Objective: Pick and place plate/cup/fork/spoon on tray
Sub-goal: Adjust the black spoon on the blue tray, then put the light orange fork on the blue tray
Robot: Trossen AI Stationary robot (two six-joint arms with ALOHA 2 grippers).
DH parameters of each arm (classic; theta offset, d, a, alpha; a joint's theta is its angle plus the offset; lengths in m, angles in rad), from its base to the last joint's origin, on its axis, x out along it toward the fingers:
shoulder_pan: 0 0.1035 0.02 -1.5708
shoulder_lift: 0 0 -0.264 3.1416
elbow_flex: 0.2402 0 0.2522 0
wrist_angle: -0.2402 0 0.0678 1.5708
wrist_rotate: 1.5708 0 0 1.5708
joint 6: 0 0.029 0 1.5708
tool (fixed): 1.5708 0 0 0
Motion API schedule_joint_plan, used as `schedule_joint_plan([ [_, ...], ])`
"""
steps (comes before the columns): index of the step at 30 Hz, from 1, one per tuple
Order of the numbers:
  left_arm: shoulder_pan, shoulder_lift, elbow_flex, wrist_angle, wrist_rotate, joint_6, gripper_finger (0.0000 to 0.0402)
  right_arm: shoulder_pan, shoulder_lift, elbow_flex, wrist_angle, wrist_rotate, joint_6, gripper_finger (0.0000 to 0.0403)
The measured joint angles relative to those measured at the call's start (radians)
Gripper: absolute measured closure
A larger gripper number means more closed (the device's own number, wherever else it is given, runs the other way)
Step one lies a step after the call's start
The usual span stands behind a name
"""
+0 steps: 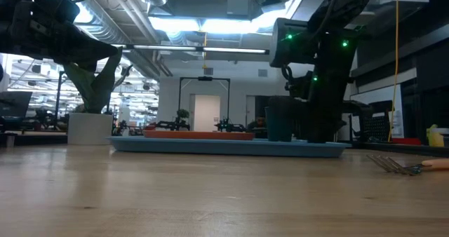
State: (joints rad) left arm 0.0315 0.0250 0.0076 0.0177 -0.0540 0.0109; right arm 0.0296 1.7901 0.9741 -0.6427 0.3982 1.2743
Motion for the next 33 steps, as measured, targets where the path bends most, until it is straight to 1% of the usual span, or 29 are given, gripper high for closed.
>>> schedule_joint_plan([
  [8,0.0,0.0,0.0,0.0,0.0,0.0,0.0401,0.0,-0.002,0.002,0.003,0.002,0.0,0.0396],
  [10,0.0,0.0,0.0,0.0,0.0,0.0,0.0401,0.0,-0.003,0.023,-0.011,0.022,-0.005,0.0396],
  [13,0.0,0.0,0.0,0.0,0.0,0.0,0.0401,0.005,-0.004,0.088,-0.081,0.068,-0.048,0.0396],
  [16,0.0,0.0,0.0,0.0,0.0,0.0,0.0401,0.018,-0.005,0.164,-0.205,0.114,-0.065,0.0396],
  [18,0.0,0.0,0.0,0.0,0.0,0.0,0.0401,0.033,-0.005,0.208,-0.288,0.113,-0.105,0.0396],
  [20,0.0,0.0,0.0,0.0,0.0,0.0,0.0401,0.054,-0.006,0.235,-0.347,0.076,-0.169,0.0396],
  [22,0.0,0.0,0.0,0.0,0.0,0.0,0.0401,0.081,-0.007,0.241,-0.396,-0.015,-0.247,0.0396],
  [23,0.0,0.0,0.0,0.0,0.0,0.0,0.0401,0.097,-0.007,0.241,-0.418,-0.07,-0.26,0.0396],
  [25,0.0,0.0,0.0,0.0,0.0,0.0,0.0401,0.129,-0.007,0.241,-0.453,-0.159,-0.253,0.0396],
  [27,0.0,0.0,0.0,0.0,0.0,0.0,0.0401,0.159,-0.007,0.241,-0.482,-0.23,-0.208,0.0395],
  [30,0.0,0.0,0.0,0.0,0.0,0.0,0.0401,0.202,-0.007,0.241,-0.518,-0.311,-0.157,0.0395],
  [33,0.0,0.0,0.0,0.0,0.0,0.0,0.0401,0.249,-0.007,0.241,-0.527,-0.348,-0.155,0.0395],
])
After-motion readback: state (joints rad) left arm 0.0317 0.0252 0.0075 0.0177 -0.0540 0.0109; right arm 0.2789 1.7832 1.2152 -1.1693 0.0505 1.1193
